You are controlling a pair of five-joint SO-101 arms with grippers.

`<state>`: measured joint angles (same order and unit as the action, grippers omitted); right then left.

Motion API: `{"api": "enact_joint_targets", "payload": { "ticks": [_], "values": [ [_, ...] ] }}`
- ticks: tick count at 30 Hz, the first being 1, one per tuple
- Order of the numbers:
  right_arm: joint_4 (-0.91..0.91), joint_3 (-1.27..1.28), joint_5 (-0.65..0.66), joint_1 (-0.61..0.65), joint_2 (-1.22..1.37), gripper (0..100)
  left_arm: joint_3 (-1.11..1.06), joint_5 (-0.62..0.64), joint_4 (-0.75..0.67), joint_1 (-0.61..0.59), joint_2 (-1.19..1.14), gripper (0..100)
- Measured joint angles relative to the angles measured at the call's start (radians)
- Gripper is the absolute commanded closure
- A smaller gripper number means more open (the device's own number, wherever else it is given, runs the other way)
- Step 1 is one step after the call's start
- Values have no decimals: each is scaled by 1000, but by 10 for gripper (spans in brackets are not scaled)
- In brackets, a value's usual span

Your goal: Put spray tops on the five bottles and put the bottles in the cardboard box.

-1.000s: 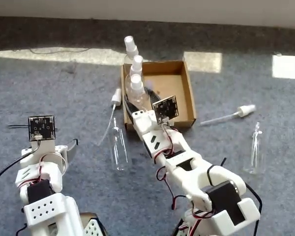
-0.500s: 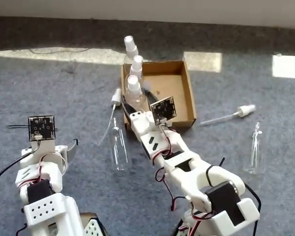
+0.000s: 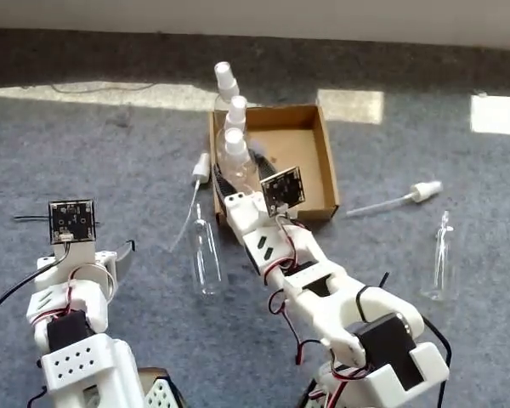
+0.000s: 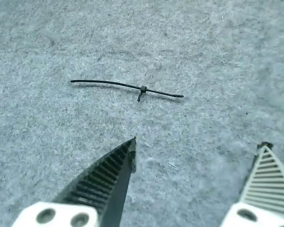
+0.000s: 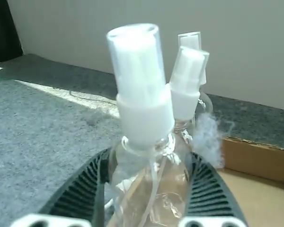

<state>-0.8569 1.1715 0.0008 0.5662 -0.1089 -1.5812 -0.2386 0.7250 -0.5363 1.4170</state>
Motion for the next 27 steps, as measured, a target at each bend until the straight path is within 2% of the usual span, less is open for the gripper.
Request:
{"api": "enact_joint_targets", "payload": {
  "ticks": [24, 27],
  "values": [
    [0, 0, 0, 3, 0, 881, 0, 0, 0, 0, 0, 653],
    [0, 0, 0, 5, 0, 836, 0, 0, 0, 0, 0, 653]
  ]
}}
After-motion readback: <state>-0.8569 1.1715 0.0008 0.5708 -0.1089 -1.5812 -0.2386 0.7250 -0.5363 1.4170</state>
